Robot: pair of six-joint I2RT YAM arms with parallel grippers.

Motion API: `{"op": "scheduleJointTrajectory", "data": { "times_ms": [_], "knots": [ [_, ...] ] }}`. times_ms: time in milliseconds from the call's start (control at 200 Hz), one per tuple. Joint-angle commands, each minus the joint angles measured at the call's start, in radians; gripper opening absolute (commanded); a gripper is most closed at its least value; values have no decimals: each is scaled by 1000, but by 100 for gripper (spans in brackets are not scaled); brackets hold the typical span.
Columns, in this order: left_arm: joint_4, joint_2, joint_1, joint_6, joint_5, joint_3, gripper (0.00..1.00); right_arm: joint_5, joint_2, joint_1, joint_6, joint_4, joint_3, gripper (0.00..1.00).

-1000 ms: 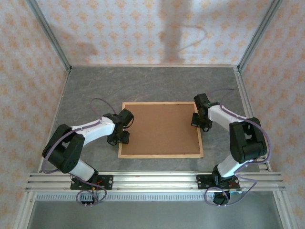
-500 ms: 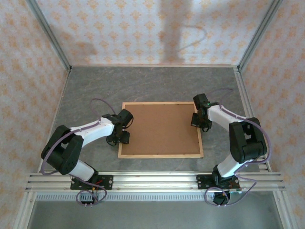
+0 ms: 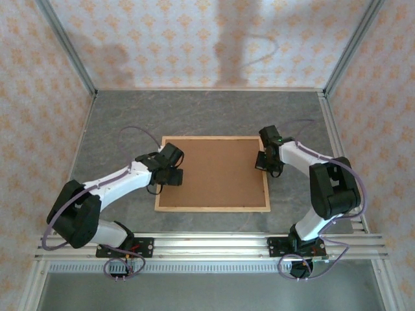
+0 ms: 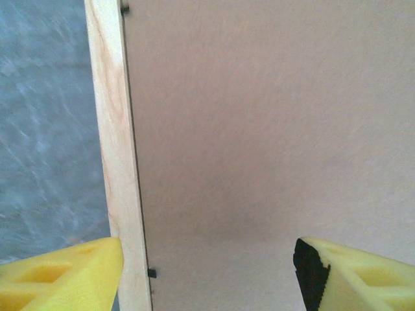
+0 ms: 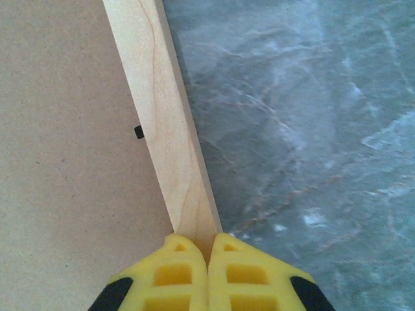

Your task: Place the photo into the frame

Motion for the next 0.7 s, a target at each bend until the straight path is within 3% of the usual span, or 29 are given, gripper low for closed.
{"op": "scheduleJointTrajectory", "data": {
  "times_ms": [0,145,315,385,485,696],
  "knots": [
    [49,-40,-3,55,-17,26,74,-61,46,11,63,70,43,0],
    [263,-88,-43,145,234,-14,72,-113,116,17,85,111,136,0],
    [357,-30,-203,364,246,-1,69,-168,182,24,61,92,242,8],
    [387,10,-283,477,211,-7,69,-158,177,24,30,58,260,17],
    [395,75,-347,585,191,7,69,-103,128,20,-11,4,246,38],
    [365,212,-424,738,219,89,70,-17,-7,0,-45,-62,147,60]
  ]
}}
